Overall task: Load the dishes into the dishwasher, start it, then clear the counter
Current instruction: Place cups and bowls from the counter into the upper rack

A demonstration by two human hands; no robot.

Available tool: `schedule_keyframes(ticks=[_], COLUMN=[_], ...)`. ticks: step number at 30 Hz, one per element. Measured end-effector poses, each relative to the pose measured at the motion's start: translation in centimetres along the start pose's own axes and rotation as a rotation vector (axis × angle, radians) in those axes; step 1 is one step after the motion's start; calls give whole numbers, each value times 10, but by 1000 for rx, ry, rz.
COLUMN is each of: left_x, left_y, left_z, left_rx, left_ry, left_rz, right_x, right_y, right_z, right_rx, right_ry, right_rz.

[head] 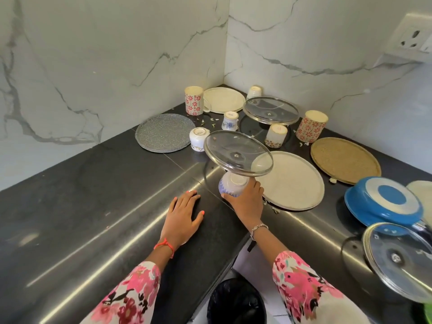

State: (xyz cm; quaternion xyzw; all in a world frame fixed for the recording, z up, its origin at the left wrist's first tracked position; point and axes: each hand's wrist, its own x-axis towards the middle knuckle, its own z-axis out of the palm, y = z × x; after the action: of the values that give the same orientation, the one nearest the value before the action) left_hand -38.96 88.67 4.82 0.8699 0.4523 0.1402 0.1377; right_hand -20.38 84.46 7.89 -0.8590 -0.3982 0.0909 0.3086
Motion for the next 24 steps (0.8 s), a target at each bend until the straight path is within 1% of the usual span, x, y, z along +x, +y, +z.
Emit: schedule_keyframes(ticks=[5, 8, 10, 12, 16, 19, 21, 24], left_x=[-2, -12, -26, -44, -86, -118, -143, -187], left_y=[3, 11, 21, 30, 47, 60, 70, 82], left_z=[-1, -2, -3, -4, 0, 3, 5, 9], left_rx=[25, 41, 27, -1, -11, -13, -14, 11], left_ry=[-38, -51, -42, -39, -21, -13, -19, -45], left_rz=[-13, -36, -57, -74, -103, -95, -72, -8], right_x=[-26, -40, -47, -56, -78, -106, -132, -178], right_y=[8, 14, 18, 22, 31, 43, 56, 79], right_z=[-6, -16, -24, -29, -46, -62, -74, -91], right_rx=[-50, -99, -157, -144, -177, -135, -102, -63], right_ry=[-38, -152, -248, -307, -342, -352, -351, -402], right_rz=[-63, -49, -71, -69, -103, -100, -101, -104])
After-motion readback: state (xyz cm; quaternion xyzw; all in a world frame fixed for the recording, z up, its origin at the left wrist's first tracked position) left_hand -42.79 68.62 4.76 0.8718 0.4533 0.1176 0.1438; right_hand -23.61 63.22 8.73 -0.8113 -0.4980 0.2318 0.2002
